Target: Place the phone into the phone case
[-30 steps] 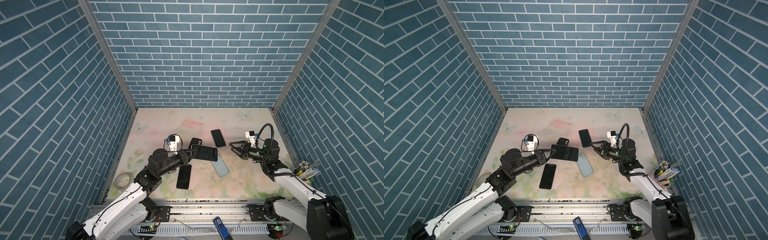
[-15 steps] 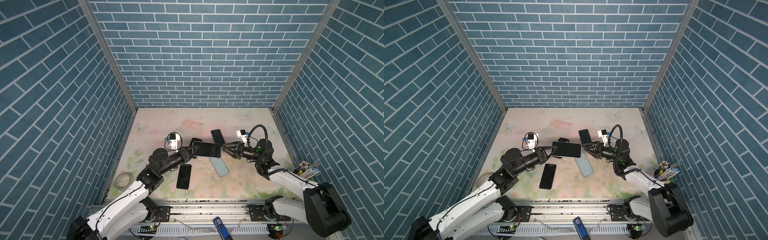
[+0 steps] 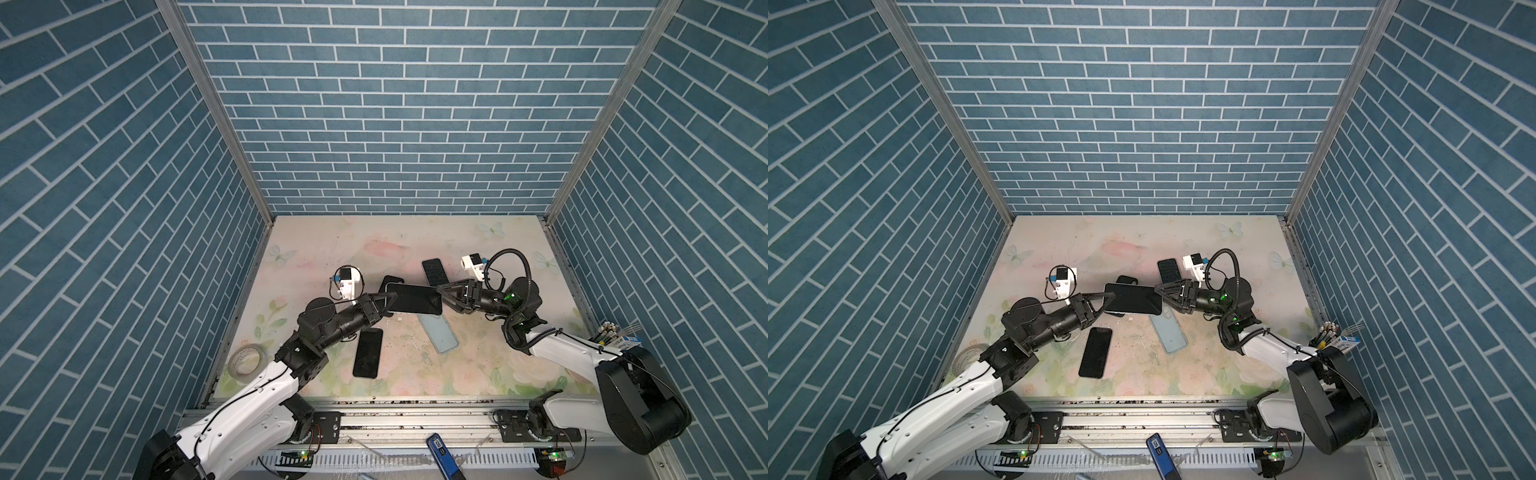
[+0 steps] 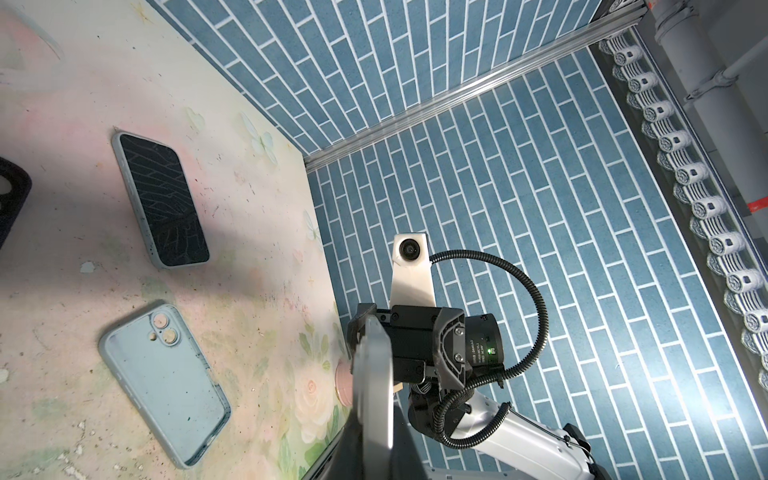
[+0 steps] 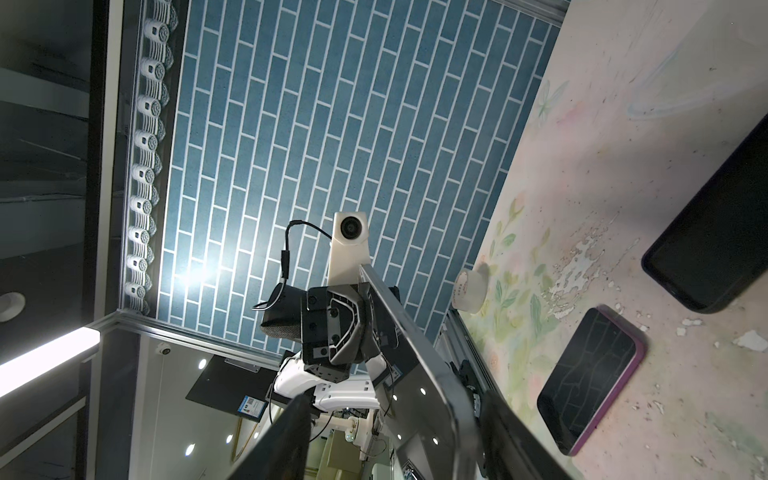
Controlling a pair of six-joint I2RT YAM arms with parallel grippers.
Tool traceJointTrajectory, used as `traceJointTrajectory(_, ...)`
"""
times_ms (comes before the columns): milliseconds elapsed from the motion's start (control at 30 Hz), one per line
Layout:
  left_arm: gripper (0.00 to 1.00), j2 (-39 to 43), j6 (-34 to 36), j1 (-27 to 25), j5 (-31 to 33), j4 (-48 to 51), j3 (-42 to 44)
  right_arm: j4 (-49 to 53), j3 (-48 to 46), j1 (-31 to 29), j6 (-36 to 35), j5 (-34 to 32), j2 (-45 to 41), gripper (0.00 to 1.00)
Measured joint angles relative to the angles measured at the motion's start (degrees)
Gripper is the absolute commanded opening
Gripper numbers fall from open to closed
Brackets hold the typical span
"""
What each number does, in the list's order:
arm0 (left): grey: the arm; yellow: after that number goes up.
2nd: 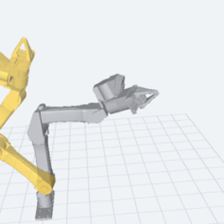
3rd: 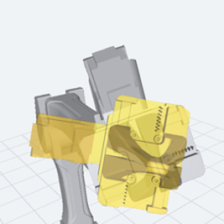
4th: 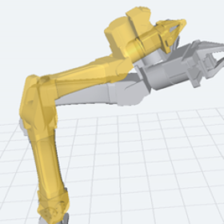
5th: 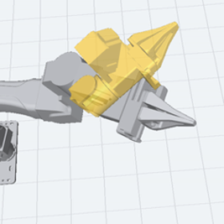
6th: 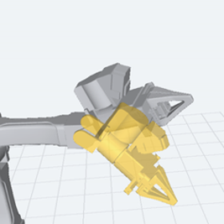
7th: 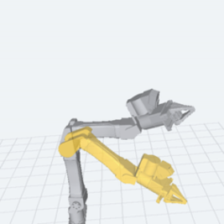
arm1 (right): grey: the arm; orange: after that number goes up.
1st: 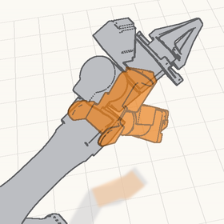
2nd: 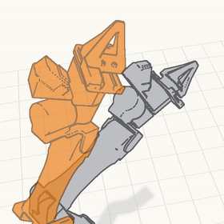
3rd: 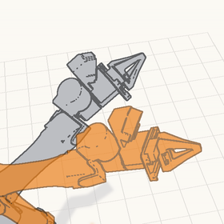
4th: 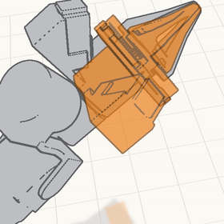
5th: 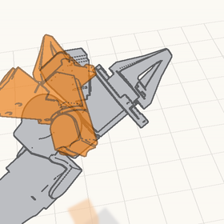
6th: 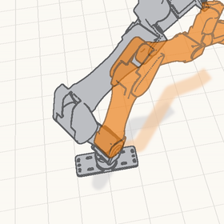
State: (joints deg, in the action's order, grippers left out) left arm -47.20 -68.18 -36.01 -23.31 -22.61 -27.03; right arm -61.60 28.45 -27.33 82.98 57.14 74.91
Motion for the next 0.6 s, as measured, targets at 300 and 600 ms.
traceJointTrajectory(300, 0.00, 0.9, -0.2, 0.0, 0.2, 0.1, 0.1, -12.0, 1.1, -0.9, 8.0, 2.7, 7.5, 0.41)
traceJointTrajectory(600, 0.00, 2.8, -0.2, 0.2, 0.1, 0.8, 0.1, -14.4, 1.9, -1.8, 9.8, 4.9, 7.7, 0.32)
